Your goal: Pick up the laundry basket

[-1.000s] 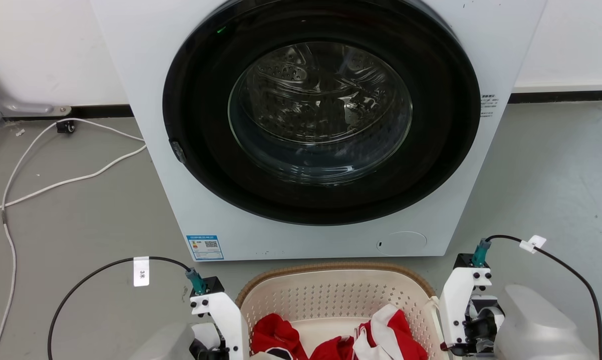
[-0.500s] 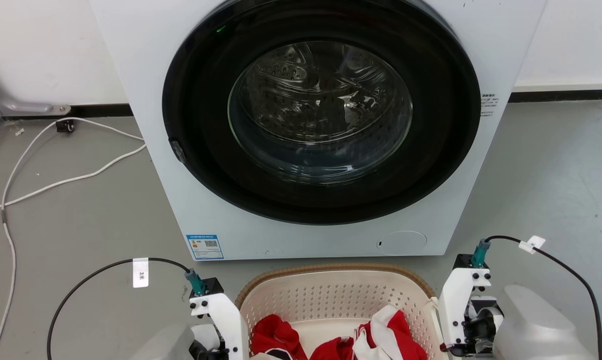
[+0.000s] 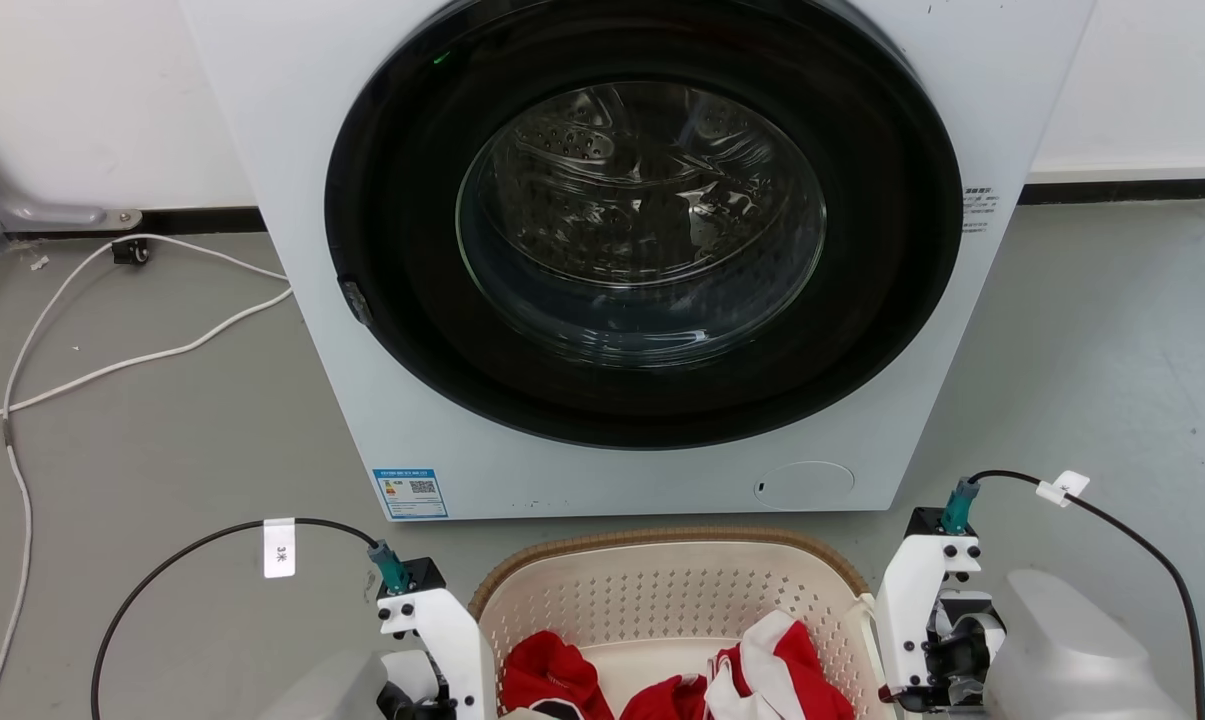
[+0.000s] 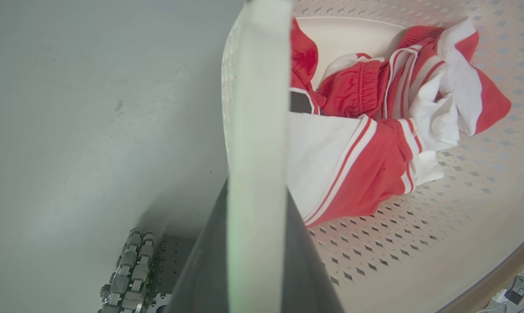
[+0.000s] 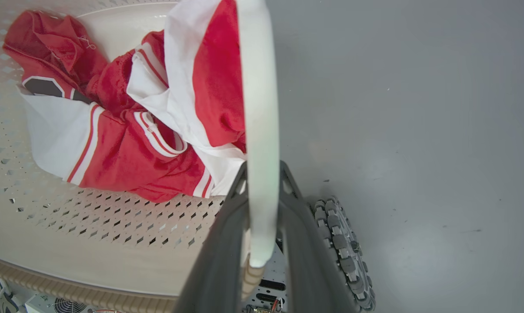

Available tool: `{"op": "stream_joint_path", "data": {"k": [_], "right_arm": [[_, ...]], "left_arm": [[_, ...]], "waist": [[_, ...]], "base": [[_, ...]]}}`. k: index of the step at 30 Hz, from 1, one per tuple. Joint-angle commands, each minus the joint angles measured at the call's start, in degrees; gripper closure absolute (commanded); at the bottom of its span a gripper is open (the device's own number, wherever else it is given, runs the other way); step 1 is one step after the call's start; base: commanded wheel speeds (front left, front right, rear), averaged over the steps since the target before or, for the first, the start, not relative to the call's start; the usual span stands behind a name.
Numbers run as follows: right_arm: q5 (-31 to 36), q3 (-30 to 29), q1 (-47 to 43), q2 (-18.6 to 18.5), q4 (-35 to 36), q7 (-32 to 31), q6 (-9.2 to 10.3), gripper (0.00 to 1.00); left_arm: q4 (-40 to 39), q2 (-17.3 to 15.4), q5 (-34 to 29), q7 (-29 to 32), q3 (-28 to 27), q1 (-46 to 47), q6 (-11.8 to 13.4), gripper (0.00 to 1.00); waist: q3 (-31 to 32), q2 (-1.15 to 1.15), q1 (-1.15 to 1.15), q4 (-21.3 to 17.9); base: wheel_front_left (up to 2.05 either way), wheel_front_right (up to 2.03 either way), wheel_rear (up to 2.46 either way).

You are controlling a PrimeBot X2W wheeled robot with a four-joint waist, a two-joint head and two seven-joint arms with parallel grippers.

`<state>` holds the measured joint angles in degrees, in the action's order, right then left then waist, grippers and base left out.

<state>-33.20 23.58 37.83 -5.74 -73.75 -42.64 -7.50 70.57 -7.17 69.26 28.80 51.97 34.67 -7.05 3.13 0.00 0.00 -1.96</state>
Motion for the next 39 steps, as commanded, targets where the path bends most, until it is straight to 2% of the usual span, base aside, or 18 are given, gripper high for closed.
{"op": "stream_joint_path", "data": {"k": [1,39], "right_arm": [[0.4,-0.1,-0.9,0.2,-0.1,-0.1,0.01,1.00],[4.7,-5.0,-1.2,1.3,-0.1,-0.6,0.01,1.00]], "left_arm": [[-0.4,0.3,0.4,-0.3,0.0,1.2,-0.8,1.00],[-0.1,0.2,2.5,-0.7,1.7,1.0,-0.8,1.00]], "waist": [[0.0,0.00,0.00,0.0],[0.0,0.00,0.00,-0.1]], "base": [[0.00,0.00,0.00],[0.00,0.00,0.00]]}}
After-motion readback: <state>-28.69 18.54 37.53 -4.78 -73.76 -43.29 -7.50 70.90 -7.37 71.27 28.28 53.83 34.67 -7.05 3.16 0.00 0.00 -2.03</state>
